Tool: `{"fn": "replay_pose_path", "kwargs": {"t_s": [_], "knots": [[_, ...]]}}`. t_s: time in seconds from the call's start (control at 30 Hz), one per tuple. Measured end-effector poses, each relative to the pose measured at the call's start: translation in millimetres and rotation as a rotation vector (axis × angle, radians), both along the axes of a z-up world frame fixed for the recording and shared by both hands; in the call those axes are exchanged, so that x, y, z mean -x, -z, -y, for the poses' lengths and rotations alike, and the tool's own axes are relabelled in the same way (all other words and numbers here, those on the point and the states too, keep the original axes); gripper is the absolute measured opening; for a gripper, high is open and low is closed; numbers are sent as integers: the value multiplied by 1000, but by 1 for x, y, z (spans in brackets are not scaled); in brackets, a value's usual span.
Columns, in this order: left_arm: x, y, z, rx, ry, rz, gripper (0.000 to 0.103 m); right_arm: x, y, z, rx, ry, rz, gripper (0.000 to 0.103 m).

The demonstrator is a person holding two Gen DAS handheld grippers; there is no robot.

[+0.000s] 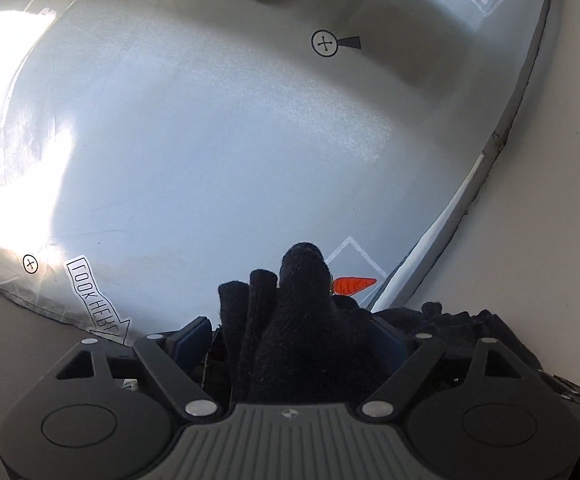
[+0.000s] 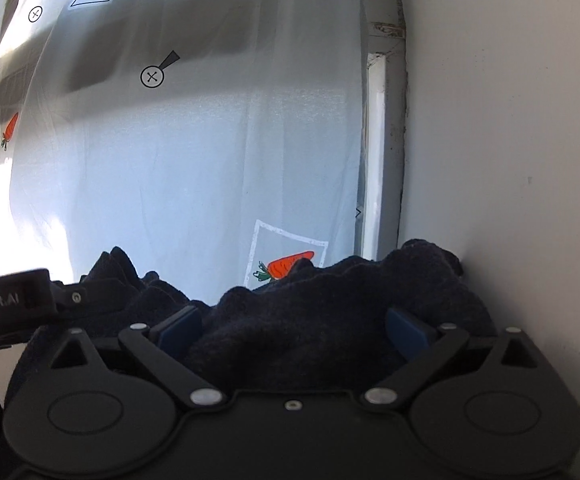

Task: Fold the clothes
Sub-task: 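Lower the sweater onto the clothes stack and open both grippers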

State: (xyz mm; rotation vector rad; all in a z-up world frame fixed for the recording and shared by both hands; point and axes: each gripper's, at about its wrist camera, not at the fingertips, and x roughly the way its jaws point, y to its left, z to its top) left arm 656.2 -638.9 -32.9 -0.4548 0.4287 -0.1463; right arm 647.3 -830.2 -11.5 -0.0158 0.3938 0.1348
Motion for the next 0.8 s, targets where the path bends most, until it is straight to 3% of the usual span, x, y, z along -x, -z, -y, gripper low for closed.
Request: {"fn": "replay_pose_path", "kwargs": {"t_s": [0.07, 0.13, 0.2, 0.37, 0.5, 0.63, 0.77, 0.8], "knots": [[-3, 14, -5, 27, -20, -23, 85, 0, 11, -11, 79, 7, 10, 102], [-4, 22, -12, 65, -26, -29, 85, -4, 16, -13, 83, 7, 16, 102], [-5, 22, -14, 54, -14, -32, 87, -9, 15, -7, 51, 7, 2, 102], [13, 9, -15, -75, -18, -18, 92, -4, 11, -11, 69, 28, 12, 102], [63, -23, -46, -144, 4, 108, 103, 24, 6, -39, 229, 99, 99, 102], [134, -50, -84, -210, 24, 234, 103, 67, -3, -72, 372, 188, 153, 103], [206, -67, -119, -255, -8, 289, 103, 132, -18, -91, 205, 220, 166, 103], [220, -69, -127, -232, -1, 283, 103, 149, -21, -96, 155, 229, 166, 103]]}}
